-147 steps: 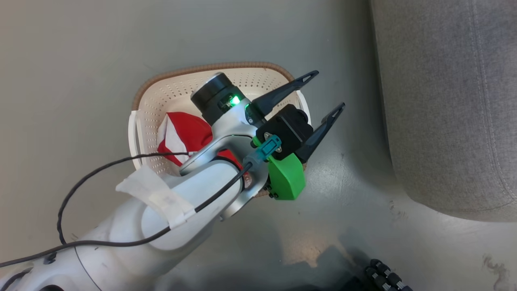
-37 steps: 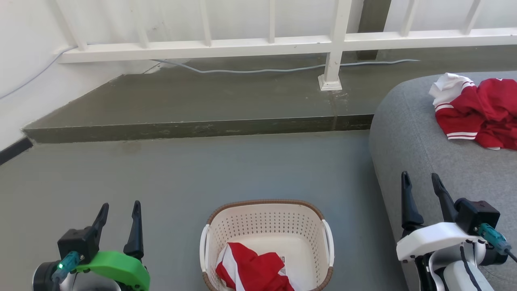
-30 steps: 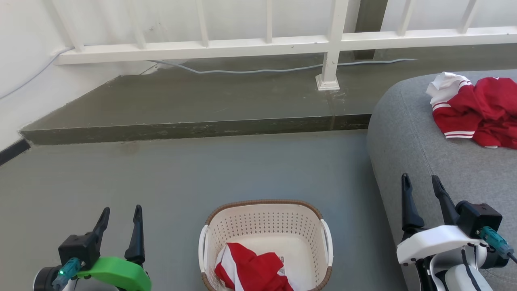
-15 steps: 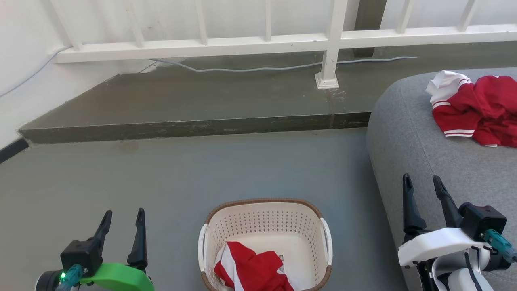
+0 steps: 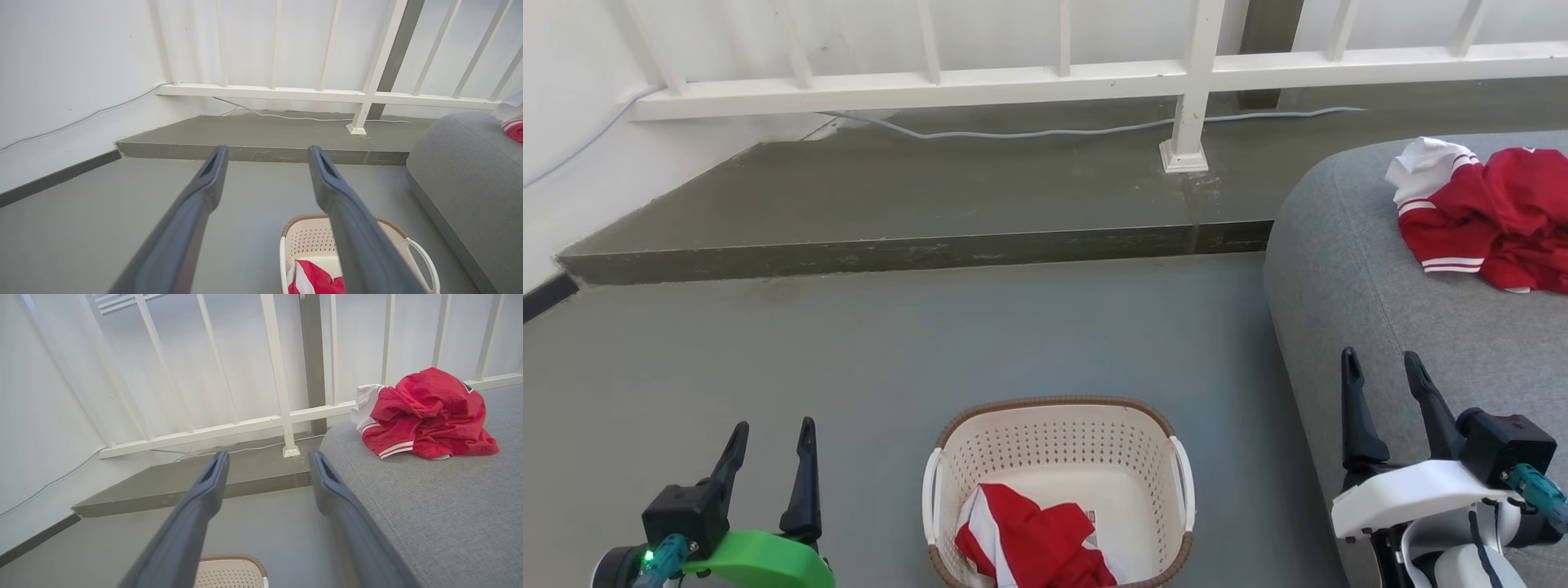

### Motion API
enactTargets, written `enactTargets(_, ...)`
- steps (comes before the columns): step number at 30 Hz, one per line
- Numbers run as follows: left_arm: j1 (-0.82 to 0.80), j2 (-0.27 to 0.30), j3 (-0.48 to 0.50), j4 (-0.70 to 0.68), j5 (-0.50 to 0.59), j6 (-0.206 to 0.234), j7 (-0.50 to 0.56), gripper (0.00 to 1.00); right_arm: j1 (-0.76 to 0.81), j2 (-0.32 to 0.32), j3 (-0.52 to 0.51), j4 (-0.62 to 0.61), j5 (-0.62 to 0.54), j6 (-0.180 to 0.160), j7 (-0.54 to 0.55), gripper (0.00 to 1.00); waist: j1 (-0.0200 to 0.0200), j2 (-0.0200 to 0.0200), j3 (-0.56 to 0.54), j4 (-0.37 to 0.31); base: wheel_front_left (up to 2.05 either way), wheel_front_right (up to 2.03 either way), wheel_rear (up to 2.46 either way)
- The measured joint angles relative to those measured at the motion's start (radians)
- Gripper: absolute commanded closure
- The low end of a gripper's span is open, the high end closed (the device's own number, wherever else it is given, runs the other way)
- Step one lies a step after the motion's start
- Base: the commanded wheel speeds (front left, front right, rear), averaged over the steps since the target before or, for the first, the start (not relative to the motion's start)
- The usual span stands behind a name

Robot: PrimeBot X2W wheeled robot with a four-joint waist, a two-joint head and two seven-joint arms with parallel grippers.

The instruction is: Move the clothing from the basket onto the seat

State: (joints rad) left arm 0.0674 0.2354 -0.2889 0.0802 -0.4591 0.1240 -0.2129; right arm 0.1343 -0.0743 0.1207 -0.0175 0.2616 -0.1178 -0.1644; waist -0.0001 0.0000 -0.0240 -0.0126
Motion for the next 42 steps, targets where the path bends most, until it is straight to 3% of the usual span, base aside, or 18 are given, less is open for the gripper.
enactTargets(18,0.017,-0.003,0.012,-0.061,0.045,0.0,0.05,0.0,0.012,0.001,-0.023,-0.076,-0.014,-0.006,0.02,0.0,0.0,0.0,0.056,-0.003,0.0,0.0,0.0)
enactTargets(32,-0.129,0.007,-0.023,-0.078,0.069,-0.002,0.113,0.0,-0.161,-0.014,-0.06,-0.14,-0.017,-0.006,0.025,0.0,0.0002,0.0,0.222,-0.01,0.0,0.0,0.0)
enactTargets(42,-0.266,0.008,-0.087,-0.018,0.124,-0.039,0.172,0.0,-0.293,-0.024,-0.084,-0.165,-0.016,-0.006,0.024,0.0,0.0003,0.0,0.362,-0.018,0.0,0.0,0.0)
